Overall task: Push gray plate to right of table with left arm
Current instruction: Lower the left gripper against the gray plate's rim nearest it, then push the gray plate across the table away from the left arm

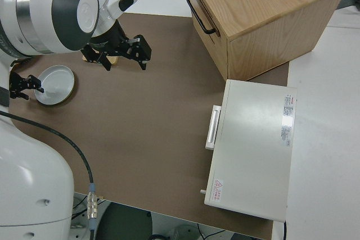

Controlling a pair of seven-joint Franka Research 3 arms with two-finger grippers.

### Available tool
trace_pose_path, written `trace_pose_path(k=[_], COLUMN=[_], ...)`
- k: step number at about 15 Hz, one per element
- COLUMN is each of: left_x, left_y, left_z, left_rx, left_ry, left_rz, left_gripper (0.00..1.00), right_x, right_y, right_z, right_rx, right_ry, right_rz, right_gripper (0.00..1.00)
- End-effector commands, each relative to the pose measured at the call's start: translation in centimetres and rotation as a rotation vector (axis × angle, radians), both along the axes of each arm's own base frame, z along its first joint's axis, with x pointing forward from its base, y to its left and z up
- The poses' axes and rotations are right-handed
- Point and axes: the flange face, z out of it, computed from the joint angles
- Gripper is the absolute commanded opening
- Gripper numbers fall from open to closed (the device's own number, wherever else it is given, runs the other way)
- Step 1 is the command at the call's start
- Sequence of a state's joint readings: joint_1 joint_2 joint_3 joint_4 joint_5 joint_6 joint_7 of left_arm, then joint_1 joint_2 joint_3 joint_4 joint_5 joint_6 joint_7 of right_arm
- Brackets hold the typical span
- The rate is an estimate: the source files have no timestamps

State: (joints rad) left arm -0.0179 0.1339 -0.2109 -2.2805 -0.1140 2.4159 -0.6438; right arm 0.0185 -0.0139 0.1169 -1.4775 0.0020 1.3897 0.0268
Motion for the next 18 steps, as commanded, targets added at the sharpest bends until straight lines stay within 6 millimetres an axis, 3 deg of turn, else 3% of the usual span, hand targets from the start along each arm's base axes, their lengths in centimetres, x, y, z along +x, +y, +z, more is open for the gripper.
trace_pose_path(k=[1, 7, 18], left_x=[-0.3, -0.4, -2.1], left_y=[0.0, -0.5, -6.9], left_z=[-0.3, -0.7, -0.8], left_rx=[0.003, 0.007, 0.008], left_ry=[-0.009, -0.002, 0.012], left_rz=[0.01, -0.001, 0.023], left_gripper=[0.0, 0.0, 0.0], right_x=[-0.2, -0.2, -0.2], right_y=[-0.3, -0.3, -0.3], right_z=[0.4, 0.4, 0.4], right_rx=[0.003, 0.003, 0.003], right_ry=[0.005, 0.005, 0.005], right_rz=[-0.008, -0.008, -0.008], right_gripper=[0.983, 0.983, 0.983])
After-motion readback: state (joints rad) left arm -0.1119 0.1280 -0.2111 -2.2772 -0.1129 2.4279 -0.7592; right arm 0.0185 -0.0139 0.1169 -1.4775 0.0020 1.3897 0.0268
